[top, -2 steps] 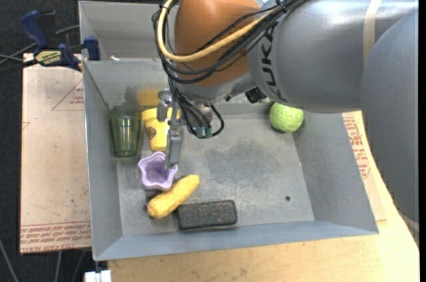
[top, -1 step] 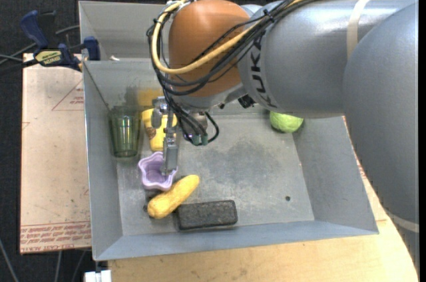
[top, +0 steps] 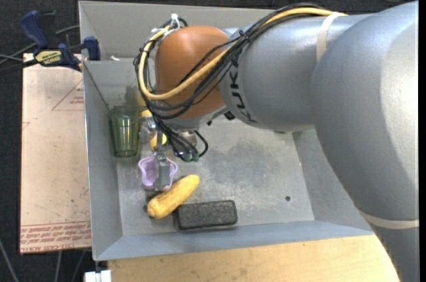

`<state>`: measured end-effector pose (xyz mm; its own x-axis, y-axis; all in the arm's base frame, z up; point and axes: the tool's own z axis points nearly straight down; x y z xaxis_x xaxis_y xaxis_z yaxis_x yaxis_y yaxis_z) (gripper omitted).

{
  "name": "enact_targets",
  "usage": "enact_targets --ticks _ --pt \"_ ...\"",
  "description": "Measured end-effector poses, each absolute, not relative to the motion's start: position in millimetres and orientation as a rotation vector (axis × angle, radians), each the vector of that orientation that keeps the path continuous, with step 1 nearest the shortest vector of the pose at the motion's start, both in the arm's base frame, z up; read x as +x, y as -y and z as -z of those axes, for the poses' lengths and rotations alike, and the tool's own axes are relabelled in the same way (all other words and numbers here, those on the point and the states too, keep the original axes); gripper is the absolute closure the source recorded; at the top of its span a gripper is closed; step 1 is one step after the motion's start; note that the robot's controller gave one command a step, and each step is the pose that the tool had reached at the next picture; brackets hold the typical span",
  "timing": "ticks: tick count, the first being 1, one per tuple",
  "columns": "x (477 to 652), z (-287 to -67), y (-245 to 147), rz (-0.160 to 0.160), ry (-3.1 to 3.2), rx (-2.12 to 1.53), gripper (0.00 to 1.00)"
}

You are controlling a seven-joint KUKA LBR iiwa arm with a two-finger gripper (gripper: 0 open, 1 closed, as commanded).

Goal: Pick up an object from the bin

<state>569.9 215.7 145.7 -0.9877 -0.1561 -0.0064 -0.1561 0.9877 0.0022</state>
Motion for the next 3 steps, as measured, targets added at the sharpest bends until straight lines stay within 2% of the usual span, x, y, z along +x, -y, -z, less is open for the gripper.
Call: enact_targets --ticks 1,2,3 --pt "570.3 -111.6 -213.0 -0.005 -3.105 -0.472 0.00" --pt "581.8 -84.1 -211.0 -0.003 -3.062 -0.674 1.00" --pt "581.8 -84.1 -211.0 -0.004 -3.062 -0.674 1.00"
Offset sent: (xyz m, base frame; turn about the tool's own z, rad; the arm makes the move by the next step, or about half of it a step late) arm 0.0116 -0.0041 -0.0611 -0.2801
